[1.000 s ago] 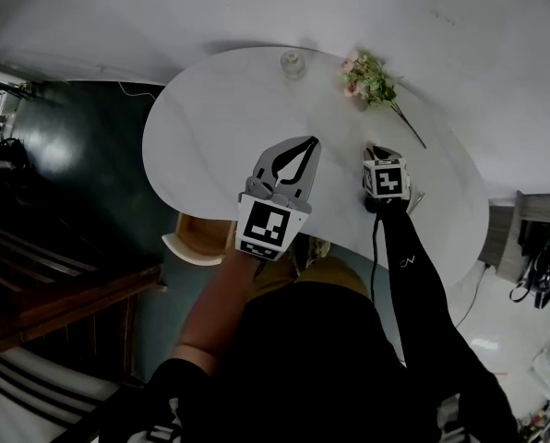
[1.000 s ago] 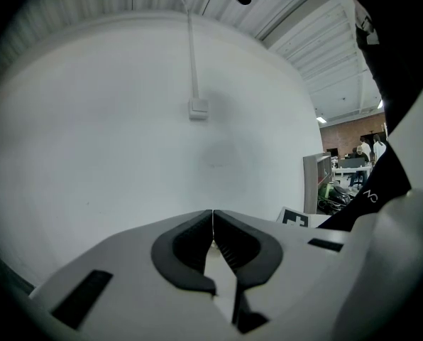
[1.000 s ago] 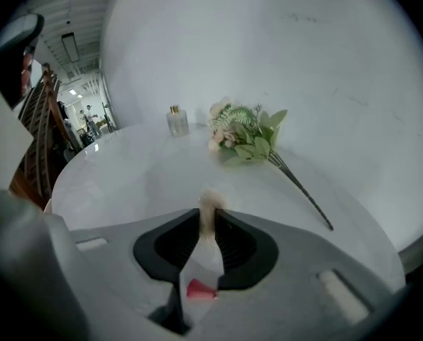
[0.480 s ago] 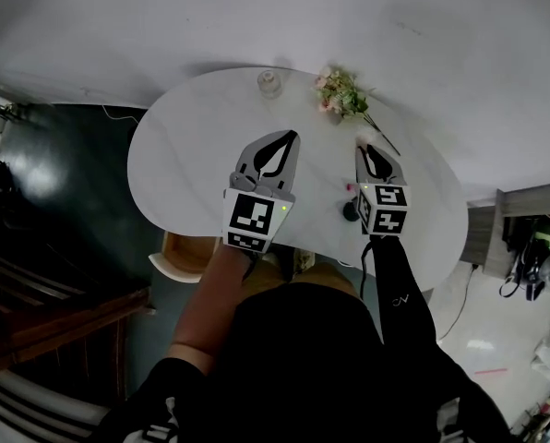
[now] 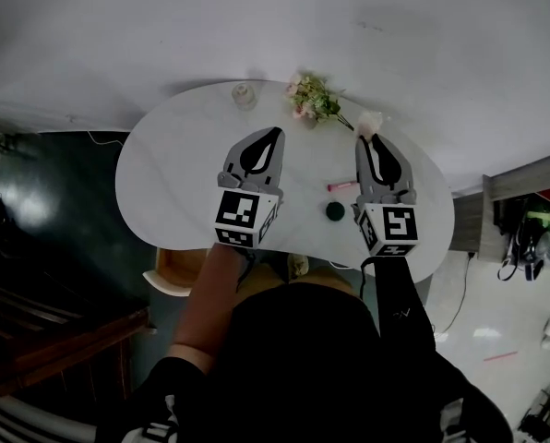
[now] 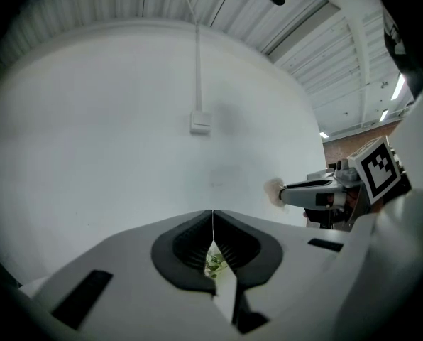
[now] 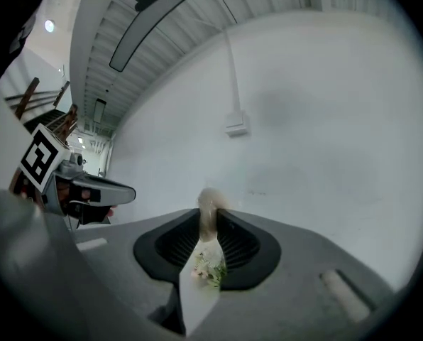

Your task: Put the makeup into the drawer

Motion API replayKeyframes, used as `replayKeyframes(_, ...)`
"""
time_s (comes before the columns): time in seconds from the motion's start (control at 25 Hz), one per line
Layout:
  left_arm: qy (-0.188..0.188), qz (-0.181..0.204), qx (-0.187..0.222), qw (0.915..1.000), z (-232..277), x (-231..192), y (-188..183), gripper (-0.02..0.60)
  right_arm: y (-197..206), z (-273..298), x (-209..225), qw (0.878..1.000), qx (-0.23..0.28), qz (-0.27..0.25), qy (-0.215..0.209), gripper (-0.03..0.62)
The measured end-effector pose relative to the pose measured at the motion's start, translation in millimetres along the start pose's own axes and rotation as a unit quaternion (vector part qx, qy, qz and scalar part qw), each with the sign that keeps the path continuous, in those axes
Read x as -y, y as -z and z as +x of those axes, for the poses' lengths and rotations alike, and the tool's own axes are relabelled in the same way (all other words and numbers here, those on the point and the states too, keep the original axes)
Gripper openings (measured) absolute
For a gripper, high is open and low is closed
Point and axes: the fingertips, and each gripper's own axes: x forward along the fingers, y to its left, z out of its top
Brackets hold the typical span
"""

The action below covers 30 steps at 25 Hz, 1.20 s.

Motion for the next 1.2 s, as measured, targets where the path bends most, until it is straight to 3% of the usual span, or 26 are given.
replayKeyframes(0.36, -0.013, -0.006, 0.004, 0.9999, -15, -5, -3, 0.009, 5, 2, -23, 0.999, -0.009, 0.007, -0.042, 0.075)
replayKeyframes(0.52, -0.052, -0.012, 0.011, 0.9985, -39, -31, -5, 0.009, -5, 22, -56, 0.996, 0.009, 0.006, -0.084, 0.078)
replayKeyframes(0.68, -0.114, -0.001, 0.015, 0.9934, -76, -71, -4, 0.009, -12, 46, -107, 0.989, 0.019, 0.005, -0.143, 0.078)
replayKeyframes(1.0, -0.247, 0.002, 0.001, 0.9689, -198, -160, 8, 0.009, -17, 76, -244, 0.961, 0.018, 0.011, -0.275, 0.08)
replayKeyframes(1.2, -0.334, -0.009, -0.01, 0.9425, -295, -204, 17, 0.009, -23, 76, -353, 0.93, 0.021, 0.01, -0.367, 0.08)
